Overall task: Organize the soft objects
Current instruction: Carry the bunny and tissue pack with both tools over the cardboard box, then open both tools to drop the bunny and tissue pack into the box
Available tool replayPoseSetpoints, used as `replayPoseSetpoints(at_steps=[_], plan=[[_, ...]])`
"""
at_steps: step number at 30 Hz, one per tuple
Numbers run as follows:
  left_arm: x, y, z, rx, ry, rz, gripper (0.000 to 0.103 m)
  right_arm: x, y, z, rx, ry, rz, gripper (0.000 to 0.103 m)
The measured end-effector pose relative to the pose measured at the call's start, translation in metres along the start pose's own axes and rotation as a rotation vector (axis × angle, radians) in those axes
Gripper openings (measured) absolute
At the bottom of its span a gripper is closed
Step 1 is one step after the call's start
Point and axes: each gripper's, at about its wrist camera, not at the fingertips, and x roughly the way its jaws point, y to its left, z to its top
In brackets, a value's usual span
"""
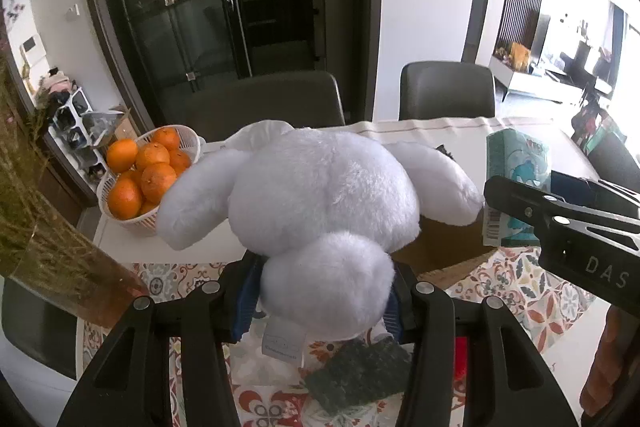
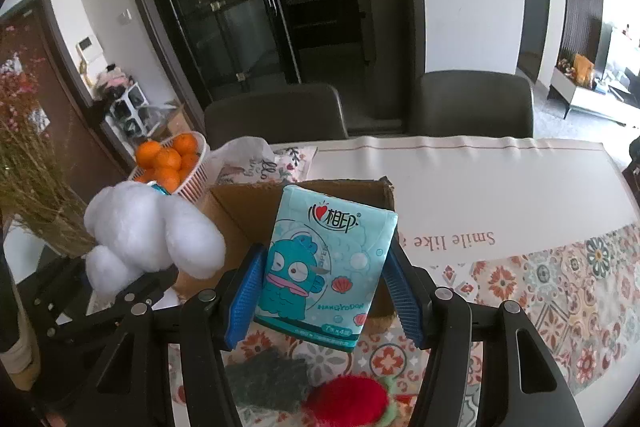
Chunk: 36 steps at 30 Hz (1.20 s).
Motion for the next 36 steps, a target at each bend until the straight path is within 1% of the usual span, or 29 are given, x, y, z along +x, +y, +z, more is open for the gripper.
replayPoseSetpoints(at_steps=[5,13,18,21,22,23,25,26,30,33,36], plan=[[0.025,0.001,0.007,0.027,0.052,-0.011,0.050,0.027,-0.004,0.011,-0.007,0.065,0.007,0.060],[0.061,0.001,0.014,0.072,0.150,-0.047,0.050,0.068,-0.010,0.015,0.013,0.164,0.020,0.060],[0.083,0.000,0.017,0.091,0.211,-0.053,0.051,0.087,-0.012,0.016,0.011,0.203,0.024,0.061],[0.092,-0.002,0.017,0.103,0.235,-0.041,0.058,0.096,-0.014,0.016,0.013,0.234,0.034,0.064],[0.093,-0.002,0.017,0.100,0.240,-0.039,0.063,0.098,-0.015,0.016,0.018,0.239,0.036,0.067],[0.093,-0.002,0.016,0.100,0.236,-0.037,0.068,0.098,-0.016,0.016,0.021,0.239,0.035,0.068],[0.089,-0.002,0.016,0.103,0.215,-0.028,0.073,0.097,-0.017,0.016,0.021,0.230,0.031,0.070],[0.086,-0.002,0.016,0.107,0.206,-0.019,0.074,0.096,-0.017,0.016,0.023,0.228,0.026,0.070],[0.077,-0.002,0.017,0.110,0.184,0.000,0.074,0.086,-0.018,0.015,0.033,0.220,0.011,0.070],[0.064,-0.003,0.015,0.109,0.163,0.017,0.074,0.072,-0.016,0.014,0.028,0.193,-0.001,0.070],[0.051,-0.002,0.014,0.104,0.147,0.013,0.075,0.059,-0.014,0.014,0.029,0.173,-0.002,0.070]])
